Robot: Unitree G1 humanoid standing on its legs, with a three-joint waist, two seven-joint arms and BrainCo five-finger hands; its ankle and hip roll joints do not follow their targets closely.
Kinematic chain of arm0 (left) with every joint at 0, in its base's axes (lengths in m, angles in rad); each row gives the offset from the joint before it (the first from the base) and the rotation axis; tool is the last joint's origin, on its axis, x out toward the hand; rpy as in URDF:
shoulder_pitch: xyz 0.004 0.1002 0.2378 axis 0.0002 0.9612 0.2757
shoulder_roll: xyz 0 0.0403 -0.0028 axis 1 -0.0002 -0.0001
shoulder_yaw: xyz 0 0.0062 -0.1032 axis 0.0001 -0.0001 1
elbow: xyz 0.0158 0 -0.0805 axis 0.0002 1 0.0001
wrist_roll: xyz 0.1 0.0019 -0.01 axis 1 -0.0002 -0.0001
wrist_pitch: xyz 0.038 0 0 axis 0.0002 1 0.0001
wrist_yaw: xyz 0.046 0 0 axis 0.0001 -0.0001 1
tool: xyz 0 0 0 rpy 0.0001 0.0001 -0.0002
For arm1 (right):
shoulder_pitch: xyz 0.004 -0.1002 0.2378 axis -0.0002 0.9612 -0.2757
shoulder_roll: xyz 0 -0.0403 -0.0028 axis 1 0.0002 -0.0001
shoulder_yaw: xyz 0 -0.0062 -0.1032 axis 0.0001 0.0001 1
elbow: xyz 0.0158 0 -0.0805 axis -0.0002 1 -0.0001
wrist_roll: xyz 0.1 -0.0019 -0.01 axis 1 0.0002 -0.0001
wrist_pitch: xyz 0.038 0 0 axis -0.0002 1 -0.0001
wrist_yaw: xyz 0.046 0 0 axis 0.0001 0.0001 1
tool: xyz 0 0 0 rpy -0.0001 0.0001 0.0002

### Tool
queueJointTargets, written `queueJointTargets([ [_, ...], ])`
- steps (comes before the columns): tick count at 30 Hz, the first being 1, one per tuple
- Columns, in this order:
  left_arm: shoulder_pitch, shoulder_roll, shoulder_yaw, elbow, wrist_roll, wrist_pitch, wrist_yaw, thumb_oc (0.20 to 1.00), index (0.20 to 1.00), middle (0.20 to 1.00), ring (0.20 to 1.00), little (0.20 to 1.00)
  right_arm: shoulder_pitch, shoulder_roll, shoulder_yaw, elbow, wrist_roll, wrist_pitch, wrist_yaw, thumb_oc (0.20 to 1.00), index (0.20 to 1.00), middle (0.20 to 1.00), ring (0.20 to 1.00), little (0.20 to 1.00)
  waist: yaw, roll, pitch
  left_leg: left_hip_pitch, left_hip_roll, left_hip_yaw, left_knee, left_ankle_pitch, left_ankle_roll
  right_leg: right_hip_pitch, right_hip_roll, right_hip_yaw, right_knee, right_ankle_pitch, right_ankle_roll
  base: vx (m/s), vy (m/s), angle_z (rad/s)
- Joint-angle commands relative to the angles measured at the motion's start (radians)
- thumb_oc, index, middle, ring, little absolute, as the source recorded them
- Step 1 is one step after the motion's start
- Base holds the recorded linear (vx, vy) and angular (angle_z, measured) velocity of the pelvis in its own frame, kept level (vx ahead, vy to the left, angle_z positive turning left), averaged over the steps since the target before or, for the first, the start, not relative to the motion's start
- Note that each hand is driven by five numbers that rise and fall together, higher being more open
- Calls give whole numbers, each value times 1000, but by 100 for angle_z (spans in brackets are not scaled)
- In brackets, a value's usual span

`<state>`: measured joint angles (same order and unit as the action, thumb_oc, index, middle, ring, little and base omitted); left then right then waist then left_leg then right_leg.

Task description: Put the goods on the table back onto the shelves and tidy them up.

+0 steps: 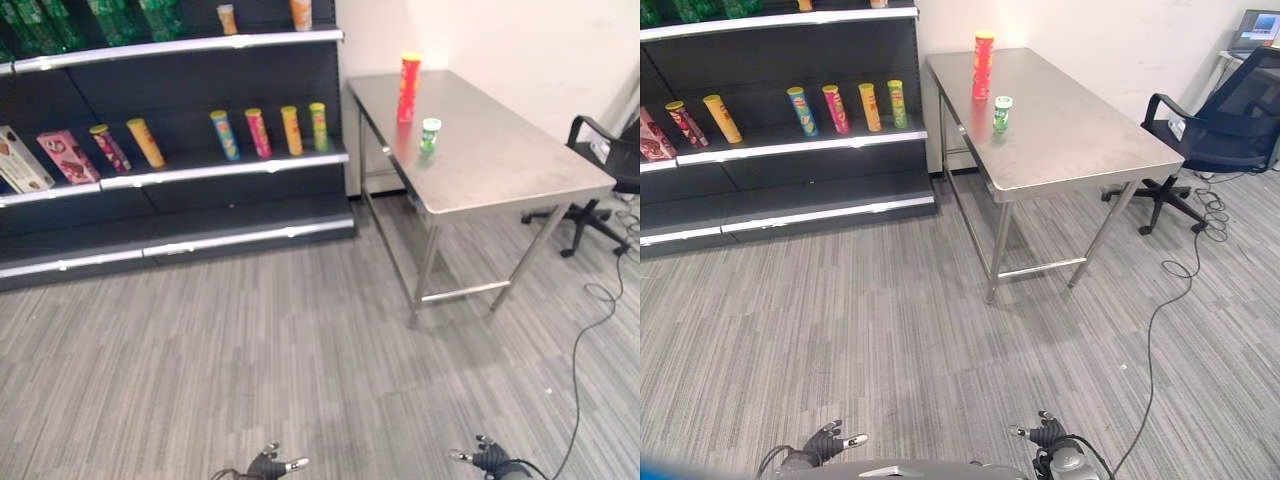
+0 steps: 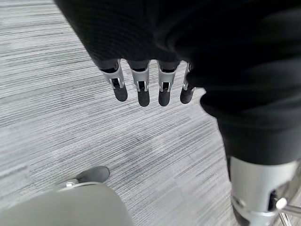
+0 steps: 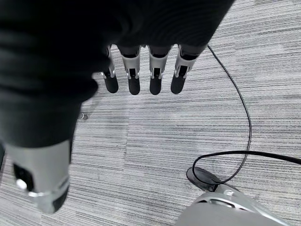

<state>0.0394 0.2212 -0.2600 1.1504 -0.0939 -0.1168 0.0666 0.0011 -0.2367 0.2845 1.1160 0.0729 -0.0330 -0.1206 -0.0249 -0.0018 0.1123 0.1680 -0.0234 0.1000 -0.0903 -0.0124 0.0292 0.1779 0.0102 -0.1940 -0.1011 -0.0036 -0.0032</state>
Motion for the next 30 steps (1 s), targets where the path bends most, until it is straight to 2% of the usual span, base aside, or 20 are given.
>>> queueJointTargets([
  [1,-85,3,-29,26,16,-16,11,1000,1000,1000,1000,1000,-73,-14,52,49,-37,-18,7,1000,1000,1000,1000,1000,-3,-29,-9,-6,64,-7,3,-25,-88,0,-107,15,14,-28,123,0,0,0],
  [7,-91,8,-31,27,29,-16,19,1000,1000,1000,1000,1000,-77,-11,60,60,-47,-16,10,1000,1000,1000,1000,1000,1,-31,-12,-5,61,-12,3,-28,-86,-1,-107,16,14,-27,125,0,0,0],
  [16,-80,3,2,50,-24,-14,17,1000,1000,1000,1000,1000,-77,-5,68,59,-57,-12,12,1000,1000,1000,1000,1000,13,-33,-11,-12,48,-23,3,-34,-73,-14,-114,28,14,-18,131,0,24,-1],
  [27,-88,0,33,46,-94,-22,20,1000,1000,1000,1000,1000,-95,-5,61,70,-59,-3,10,1000,1000,1000,1000,1000,35,-40,3,-53,-1,-59,3,-35,-40,-68,-153,36,18,19,163,-1,84,-2],
  [28,-87,4,39,44,-98,-21,18,1000,1000,1000,1000,1000,-99,-7,57,68,-58,-3,13,1000,1000,1000,1000,1000,42,-37,11,-54,-11,-59,3,-41,-28,-107,-170,40,99,4,171,4,137,-2],
  [29,-87,4,39,44,-98,-20,18,1000,1000,1000,1000,1000,-99,-7,56,68,-58,-3,13,1000,1000,1000,1000,1000,42,-37,10,-55,-12,-59,3,-41,-28,-109,-171,41,102,3,171,-8,216,-5],
  [30,-83,9,45,37,-107,-19,13,1000,1000,1000,1000,1000,-102,-11,54,61,-59,-3,16,1000,1000,1000,1000,1000,46,-28,31,-45,-18,-55,5,-49,-11,-170,-190,46,231,-4,181,15,172,-11],
])
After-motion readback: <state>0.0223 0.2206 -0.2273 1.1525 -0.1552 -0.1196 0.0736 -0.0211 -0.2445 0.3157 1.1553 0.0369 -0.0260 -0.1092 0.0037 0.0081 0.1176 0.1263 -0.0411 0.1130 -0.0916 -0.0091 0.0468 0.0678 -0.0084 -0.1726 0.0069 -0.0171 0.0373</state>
